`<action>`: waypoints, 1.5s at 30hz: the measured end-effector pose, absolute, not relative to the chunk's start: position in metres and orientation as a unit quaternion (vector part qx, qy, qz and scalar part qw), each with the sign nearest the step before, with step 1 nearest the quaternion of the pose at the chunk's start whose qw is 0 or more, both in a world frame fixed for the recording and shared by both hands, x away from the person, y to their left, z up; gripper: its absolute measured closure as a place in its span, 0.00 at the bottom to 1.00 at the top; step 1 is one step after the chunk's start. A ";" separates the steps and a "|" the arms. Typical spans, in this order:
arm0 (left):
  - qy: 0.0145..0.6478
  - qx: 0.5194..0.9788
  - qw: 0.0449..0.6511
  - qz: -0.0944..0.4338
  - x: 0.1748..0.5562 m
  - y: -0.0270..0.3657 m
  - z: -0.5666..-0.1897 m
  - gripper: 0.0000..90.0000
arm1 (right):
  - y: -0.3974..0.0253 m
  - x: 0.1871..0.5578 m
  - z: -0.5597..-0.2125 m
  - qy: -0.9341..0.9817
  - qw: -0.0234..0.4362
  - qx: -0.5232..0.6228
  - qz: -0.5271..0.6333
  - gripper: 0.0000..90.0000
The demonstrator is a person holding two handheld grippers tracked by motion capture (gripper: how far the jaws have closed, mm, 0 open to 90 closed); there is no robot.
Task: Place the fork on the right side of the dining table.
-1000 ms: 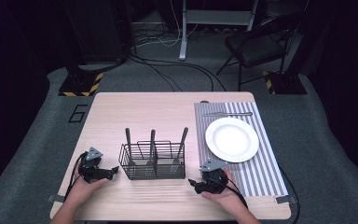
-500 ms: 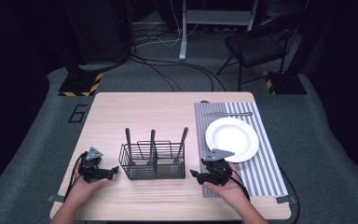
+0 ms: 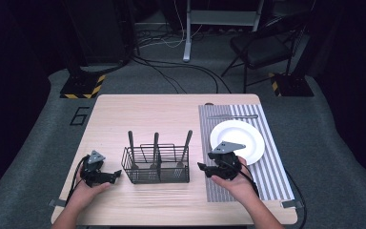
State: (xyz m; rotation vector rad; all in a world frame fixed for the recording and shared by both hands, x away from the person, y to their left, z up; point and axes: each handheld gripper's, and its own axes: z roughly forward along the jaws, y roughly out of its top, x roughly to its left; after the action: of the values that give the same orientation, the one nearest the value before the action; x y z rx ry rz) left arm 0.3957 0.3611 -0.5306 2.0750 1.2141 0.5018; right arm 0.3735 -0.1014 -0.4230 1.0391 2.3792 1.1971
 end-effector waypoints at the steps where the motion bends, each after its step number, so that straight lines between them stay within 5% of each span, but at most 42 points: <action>1: 0.465 0.796 0.336 0.193 0.396 0.361 -0.531 0.00 | -0.101 0.376 -0.418 0.824 0.140 0.358 0.415 0.48; 29: 0.465 0.796 0.337 0.192 0.396 0.361 -0.531 0.00 | -0.085 0.419 -0.377 0.813 0.162 0.352 0.435 0.57; 45: 0.467 0.794 0.338 0.193 0.396 0.361 -0.531 0.00 | -0.065 0.430 -0.374 0.814 0.137 0.341 0.450 0.64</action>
State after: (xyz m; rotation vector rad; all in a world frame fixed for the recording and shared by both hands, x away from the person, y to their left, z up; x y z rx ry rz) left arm 0.3959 0.3607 -0.5307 2.0685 1.2172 0.5022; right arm 0.4298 -0.0646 -0.3738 0.9881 2.3558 1.3027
